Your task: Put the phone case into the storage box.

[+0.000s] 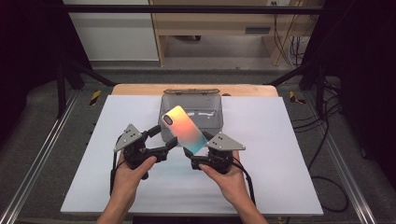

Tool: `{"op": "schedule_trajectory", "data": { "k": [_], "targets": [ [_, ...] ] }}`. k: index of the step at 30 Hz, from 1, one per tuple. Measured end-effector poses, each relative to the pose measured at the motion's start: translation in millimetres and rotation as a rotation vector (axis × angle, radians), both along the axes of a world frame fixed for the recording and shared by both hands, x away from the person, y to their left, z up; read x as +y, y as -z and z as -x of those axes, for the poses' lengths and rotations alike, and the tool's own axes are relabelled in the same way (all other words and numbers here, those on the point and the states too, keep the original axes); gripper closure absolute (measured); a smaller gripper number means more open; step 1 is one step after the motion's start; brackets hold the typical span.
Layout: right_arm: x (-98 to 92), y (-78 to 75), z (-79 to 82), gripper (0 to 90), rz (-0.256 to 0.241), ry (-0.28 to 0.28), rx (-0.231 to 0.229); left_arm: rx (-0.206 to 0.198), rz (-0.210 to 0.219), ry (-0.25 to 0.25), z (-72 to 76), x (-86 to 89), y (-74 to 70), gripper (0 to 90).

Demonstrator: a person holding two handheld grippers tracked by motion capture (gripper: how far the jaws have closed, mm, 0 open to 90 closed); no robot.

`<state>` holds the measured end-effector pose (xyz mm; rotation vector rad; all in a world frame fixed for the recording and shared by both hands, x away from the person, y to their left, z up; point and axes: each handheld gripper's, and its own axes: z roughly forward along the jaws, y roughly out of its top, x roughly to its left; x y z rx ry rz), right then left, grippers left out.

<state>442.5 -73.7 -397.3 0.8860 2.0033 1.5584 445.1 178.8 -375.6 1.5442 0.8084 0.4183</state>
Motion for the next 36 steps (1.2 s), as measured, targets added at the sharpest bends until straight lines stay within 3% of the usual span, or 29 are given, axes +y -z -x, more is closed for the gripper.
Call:
{"op": "schedule_trajectory", "data": {
  "k": [36],
  "targets": [
    [3.0, 0.5, 1.3, 17.7, -0.008, -0.011, 0.0, 0.051, 0.028, -0.001, -2.6, -10.0, 4.6, 47.6]
  ]
}}
